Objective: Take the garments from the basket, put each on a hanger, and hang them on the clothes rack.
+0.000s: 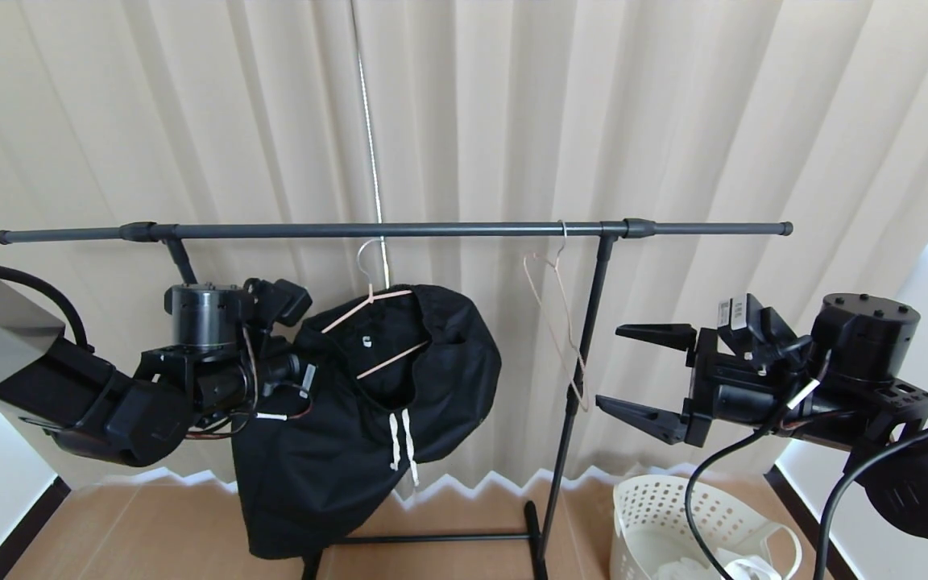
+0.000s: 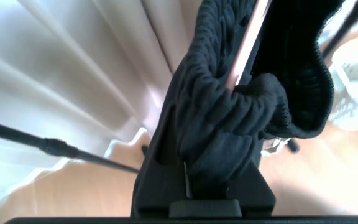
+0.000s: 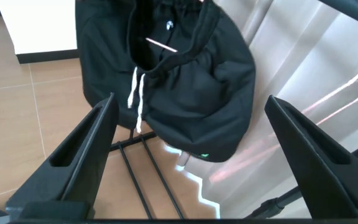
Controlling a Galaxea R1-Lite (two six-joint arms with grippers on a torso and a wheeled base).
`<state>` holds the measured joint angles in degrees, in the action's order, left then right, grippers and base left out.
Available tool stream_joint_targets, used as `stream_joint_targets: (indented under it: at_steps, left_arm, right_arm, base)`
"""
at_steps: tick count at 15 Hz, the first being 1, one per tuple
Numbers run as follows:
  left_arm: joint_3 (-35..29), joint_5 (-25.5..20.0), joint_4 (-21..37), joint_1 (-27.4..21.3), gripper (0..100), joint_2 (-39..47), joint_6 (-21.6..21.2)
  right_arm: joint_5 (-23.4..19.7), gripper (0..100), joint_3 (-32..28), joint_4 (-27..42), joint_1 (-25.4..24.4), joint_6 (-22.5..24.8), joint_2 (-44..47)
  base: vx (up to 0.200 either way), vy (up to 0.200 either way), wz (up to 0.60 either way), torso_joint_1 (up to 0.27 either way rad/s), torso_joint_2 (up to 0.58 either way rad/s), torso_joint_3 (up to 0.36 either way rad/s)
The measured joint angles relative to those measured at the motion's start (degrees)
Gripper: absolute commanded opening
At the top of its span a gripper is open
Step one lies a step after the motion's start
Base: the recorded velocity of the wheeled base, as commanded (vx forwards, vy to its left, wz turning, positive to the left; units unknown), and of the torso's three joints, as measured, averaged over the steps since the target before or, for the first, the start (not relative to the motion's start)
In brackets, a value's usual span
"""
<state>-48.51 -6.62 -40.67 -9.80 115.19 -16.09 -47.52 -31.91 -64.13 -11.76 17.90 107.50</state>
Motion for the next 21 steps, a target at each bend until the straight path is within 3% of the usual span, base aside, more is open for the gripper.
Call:
stream_joint_targets:
  at_steps: [4,7,12,21]
  left_arm:
    - [-7.85,0.02,0.0,-0.26,0,3.06,5.18]
    - [-12.98,0.09,0.27,-0.96,0,6.42,5.47]
    - [-22.21,3.86,0.35,-1.91,0,13.25,5.53]
    - [-28.83,5.96,0.51,-1.55,0,20.02,5.61]
  right_arm:
    - [0.0,100,0.0,0.0,0.0,0.02,0.02]
    - [0.09,100,-0.11,-0.07,0.05,0.0,0.35]
    - [0.11,100,-0.22,-0.1,0.02,0.0,0.77]
    - [0.09,100,-0.17,-0.1,0.02,0.09,1.18]
  base:
    - [0.0,0.0,0.0,0.0,0.0,0.0]
    - [0.0,0.0,0.0,0.0,0.0,0.0]
    - [0.0,0.0,0.0,0.0,0.0,0.0]
    - [0.0,0.0,0.0,0.0,0.0,0.0]
